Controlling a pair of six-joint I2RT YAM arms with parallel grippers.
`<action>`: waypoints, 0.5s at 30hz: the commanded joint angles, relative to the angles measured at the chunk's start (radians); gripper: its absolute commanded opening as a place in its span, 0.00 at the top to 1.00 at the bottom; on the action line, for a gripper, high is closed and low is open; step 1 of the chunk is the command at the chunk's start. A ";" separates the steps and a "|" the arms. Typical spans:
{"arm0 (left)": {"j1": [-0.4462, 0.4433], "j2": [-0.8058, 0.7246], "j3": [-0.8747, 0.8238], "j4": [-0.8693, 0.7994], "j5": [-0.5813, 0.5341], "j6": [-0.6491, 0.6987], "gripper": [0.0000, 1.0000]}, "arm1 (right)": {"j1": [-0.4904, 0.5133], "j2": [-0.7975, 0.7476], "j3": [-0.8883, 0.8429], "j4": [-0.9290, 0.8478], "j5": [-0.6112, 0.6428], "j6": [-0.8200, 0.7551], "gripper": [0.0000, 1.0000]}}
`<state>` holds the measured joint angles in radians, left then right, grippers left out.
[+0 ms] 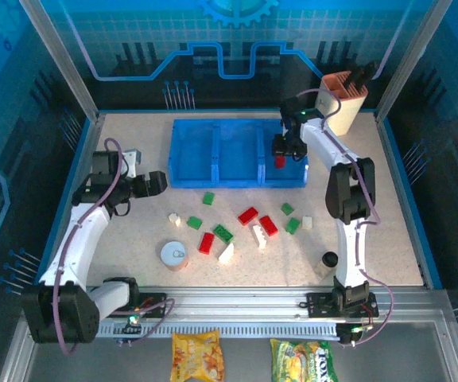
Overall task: Sort the legos into containers by color
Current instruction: Place the lego in the container, then pick up the lego from the middle-left of the table.
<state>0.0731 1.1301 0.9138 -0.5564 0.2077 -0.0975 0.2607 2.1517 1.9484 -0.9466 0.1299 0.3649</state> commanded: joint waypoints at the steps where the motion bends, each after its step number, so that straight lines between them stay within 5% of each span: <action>1: 0.010 0.041 0.045 -0.058 0.022 0.003 0.05 | 0.005 -0.103 -0.054 -0.023 -0.002 -0.003 0.46; 8: -0.010 0.067 0.091 -0.123 -0.011 -0.037 0.12 | 0.034 -0.282 -0.243 0.029 -0.018 0.023 0.46; 15: -0.149 0.107 0.162 -0.231 -0.076 -0.070 0.25 | 0.083 -0.426 -0.410 0.051 -0.014 0.045 0.46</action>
<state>-0.0322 1.2163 1.0355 -0.6991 0.1631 -0.1406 0.3218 1.7874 1.5803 -0.9035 0.1223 0.3885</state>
